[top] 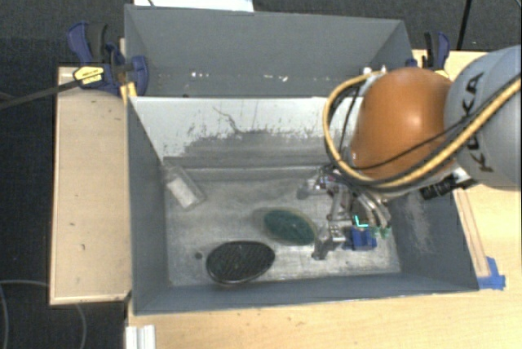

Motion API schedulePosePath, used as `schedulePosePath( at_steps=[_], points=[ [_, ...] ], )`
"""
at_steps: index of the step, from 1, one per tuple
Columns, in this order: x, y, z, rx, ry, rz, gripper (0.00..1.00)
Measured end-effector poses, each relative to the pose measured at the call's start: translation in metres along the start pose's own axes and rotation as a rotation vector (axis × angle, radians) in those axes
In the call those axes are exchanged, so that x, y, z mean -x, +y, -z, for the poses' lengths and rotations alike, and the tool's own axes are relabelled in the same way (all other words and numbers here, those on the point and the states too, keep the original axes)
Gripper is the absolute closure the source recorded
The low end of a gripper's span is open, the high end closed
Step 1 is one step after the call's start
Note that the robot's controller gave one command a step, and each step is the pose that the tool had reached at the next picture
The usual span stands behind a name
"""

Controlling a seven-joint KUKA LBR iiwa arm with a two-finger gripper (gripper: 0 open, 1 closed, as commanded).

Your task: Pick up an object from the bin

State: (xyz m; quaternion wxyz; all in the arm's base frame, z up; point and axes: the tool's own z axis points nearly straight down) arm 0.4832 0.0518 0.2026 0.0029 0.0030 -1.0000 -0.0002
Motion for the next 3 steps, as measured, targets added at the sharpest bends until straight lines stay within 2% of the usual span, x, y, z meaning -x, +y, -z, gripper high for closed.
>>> schedulePosePath(
  at_steps=[1, 2, 3],
  points=[
    [0.001, -0.019, -0.131, 0.001, -0.011, -0.051, 0.0],
    [0.003, -0.019, -0.127, 0.002, -0.016, -0.056, 1.0],
    [0.02, -0.026, 0.02, -0.001, -0.013, 0.158, 1.0]
  ],
)
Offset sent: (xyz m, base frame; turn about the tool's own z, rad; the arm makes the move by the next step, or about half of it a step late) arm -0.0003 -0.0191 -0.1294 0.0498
